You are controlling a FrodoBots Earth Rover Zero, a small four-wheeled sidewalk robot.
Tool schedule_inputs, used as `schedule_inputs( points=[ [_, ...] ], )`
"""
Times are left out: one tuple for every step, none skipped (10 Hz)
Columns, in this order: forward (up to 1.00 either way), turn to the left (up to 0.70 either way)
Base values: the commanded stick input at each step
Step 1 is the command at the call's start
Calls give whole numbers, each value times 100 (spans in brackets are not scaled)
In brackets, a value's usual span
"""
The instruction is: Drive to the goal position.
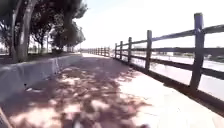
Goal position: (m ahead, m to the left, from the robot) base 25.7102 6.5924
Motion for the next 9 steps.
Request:
schedule_inputs(
  points=[
    [100,0],
    [100,0],
    [100,0],
    [100,0],
    [100,0],
    [100,0],
    [100,0],
    [100,0],
    [100,0]
  ],
)
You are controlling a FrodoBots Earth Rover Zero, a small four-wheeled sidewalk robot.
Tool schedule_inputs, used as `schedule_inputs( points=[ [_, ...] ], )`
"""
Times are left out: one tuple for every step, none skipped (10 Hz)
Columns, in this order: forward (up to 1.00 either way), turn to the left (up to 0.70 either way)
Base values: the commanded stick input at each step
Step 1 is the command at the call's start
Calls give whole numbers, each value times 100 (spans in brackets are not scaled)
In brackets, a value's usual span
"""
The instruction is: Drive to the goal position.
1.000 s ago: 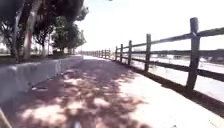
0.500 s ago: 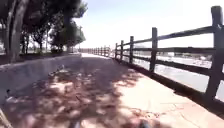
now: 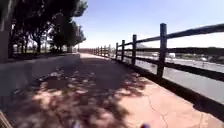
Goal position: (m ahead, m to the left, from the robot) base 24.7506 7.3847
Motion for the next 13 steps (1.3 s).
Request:
schedule_inputs(
  points=[
    [100,0],
    [100,0],
    [100,0],
    [100,0],
    [100,0],
    [100,15],
    [100,40],
    [100,11],
    [100,0],
    [100,0],
    [100,0],
    [100,0],
    [100,0]
  ],
)
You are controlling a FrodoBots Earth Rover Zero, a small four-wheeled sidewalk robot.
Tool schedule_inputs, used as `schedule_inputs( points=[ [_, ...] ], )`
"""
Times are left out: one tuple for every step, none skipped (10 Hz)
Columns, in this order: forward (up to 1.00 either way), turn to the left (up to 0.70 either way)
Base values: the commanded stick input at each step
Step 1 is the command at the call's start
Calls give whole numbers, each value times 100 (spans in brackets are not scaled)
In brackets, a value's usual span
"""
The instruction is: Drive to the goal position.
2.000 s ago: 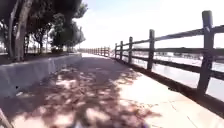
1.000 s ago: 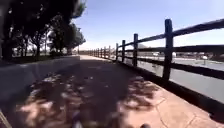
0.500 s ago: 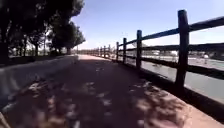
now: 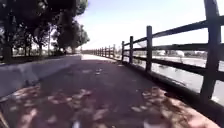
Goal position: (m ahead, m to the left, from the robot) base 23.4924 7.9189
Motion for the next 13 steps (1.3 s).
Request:
schedule_inputs(
  points=[
    [100,0],
    [100,0],
    [100,0],
    [100,0],
    [100,0],
    [100,0],
    [100,0],
    [100,4],
    [100,40],
    [100,26],
    [100,0],
    [100,0],
    [100,0]
  ],
)
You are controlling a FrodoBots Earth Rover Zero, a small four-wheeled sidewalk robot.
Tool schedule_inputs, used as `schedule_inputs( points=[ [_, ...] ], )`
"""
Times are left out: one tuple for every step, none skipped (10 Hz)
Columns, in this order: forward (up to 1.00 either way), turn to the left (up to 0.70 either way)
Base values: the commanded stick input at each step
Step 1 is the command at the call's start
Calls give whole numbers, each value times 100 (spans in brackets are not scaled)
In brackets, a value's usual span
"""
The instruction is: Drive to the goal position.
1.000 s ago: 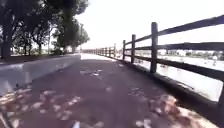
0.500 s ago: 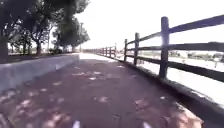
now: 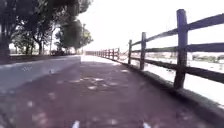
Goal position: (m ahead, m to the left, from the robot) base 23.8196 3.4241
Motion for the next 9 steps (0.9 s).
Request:
schedule_inputs(
  points=[
    [100,0],
    [100,0],
    [100,0],
    [100,0],
    [100,0],
    [100,0],
    [100,0],
    [100,0],
    [100,0]
  ],
)
